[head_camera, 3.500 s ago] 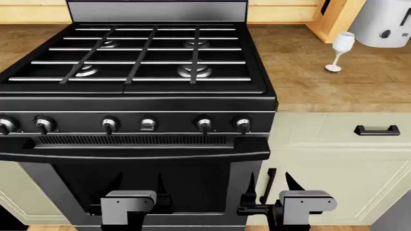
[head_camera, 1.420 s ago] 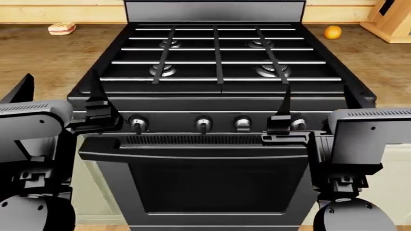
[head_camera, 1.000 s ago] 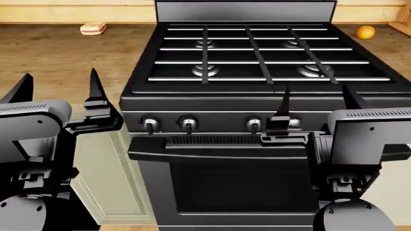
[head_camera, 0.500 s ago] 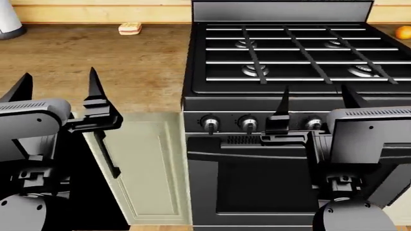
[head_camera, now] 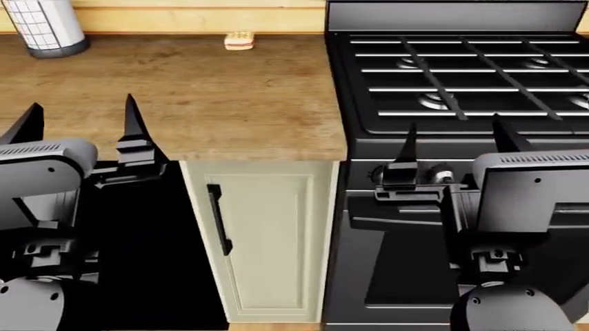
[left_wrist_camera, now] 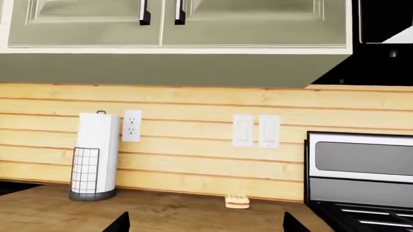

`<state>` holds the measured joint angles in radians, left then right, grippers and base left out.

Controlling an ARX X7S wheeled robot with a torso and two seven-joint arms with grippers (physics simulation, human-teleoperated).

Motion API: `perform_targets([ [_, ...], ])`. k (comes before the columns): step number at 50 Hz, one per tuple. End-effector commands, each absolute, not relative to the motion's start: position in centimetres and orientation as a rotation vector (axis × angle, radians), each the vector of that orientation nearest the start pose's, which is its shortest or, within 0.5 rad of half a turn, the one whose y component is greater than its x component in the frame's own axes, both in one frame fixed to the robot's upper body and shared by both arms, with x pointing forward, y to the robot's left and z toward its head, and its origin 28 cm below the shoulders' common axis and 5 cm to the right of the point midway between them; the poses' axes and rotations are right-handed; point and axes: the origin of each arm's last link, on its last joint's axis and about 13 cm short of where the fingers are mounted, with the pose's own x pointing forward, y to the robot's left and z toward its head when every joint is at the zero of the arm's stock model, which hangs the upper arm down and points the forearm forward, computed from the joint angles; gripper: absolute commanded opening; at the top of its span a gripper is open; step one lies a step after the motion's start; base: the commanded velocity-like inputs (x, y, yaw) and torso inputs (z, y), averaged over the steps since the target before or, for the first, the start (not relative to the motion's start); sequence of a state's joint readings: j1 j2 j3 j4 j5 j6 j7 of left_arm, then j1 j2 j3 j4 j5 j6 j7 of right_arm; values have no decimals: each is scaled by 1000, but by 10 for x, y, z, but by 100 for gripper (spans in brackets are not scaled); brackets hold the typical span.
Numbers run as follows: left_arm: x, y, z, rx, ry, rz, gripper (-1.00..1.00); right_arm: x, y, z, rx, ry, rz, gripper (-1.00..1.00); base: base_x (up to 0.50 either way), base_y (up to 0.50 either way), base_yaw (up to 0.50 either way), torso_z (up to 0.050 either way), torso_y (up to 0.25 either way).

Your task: Close the microwave door

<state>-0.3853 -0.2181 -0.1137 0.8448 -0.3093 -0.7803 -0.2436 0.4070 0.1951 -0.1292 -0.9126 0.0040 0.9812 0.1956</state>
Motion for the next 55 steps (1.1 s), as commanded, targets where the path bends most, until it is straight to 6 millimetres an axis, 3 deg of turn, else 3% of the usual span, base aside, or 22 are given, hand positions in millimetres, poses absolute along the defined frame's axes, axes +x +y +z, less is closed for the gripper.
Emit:
perform_targets([
  [1,214,238,215,-32,-463,126,100,211,-106,209,-183,-352,-110,100,-1,500,0,0,0],
  [15,212,232,237,-61,-509,116,100,211,-108,229,-185,-370,-134,100,0,220,0,0,0],
  [24,208,231,285,-80,-634,106,100,213,-106,263,-226,-421,-131,100,0,0,0,0,0],
  [39,206,231,336,-85,-738,128,100,218,-100,317,-246,-542,-119,100,0,0,0,0,0],
  [55,206,229,339,-88,-715,116,100,217,-101,322,-223,-561,-104,100,236,0,0,0,0],
])
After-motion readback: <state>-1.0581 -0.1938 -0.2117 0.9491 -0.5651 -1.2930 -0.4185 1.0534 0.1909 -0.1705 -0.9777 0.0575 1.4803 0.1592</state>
